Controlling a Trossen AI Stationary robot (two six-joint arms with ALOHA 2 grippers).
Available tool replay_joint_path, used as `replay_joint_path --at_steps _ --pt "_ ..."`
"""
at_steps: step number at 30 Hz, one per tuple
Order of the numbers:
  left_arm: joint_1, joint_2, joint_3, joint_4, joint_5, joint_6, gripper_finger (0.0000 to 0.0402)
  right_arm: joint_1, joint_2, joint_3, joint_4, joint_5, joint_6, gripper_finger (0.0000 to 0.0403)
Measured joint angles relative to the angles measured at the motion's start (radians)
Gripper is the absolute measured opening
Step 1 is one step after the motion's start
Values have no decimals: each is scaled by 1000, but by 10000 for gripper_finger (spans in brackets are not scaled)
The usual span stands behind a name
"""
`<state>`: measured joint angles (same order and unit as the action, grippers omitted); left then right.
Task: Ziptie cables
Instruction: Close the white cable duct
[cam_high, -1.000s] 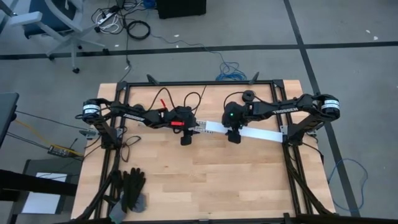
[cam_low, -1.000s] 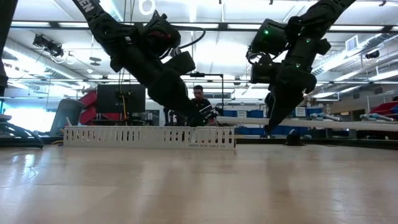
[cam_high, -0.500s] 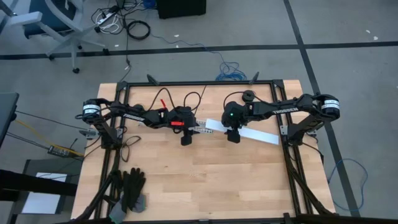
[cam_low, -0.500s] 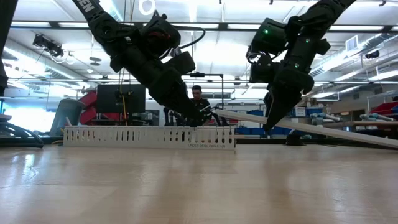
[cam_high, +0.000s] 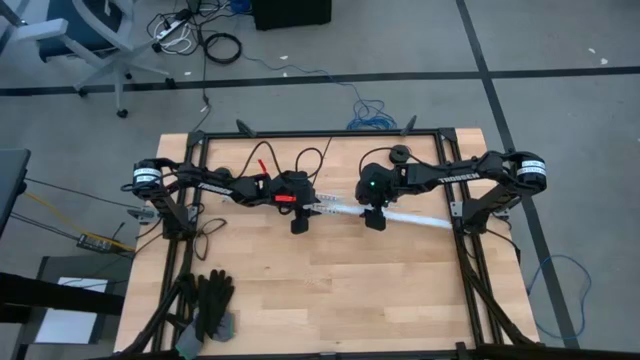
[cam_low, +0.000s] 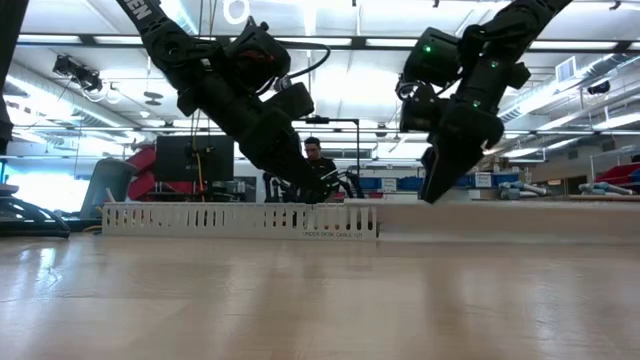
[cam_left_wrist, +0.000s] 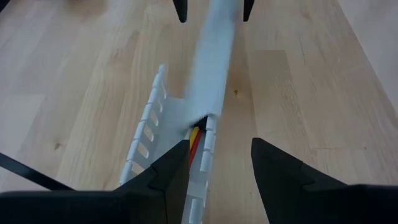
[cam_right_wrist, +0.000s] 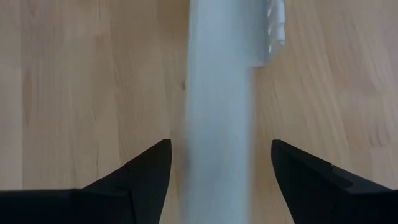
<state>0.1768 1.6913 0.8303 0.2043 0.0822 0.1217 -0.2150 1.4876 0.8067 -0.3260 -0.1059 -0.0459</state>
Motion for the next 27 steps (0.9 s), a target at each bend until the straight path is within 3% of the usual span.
replay_joint_path --at_steps 27 --pt "-3 -32 32 -15 4 -42 147 -7 0 0 72 38 52 224"
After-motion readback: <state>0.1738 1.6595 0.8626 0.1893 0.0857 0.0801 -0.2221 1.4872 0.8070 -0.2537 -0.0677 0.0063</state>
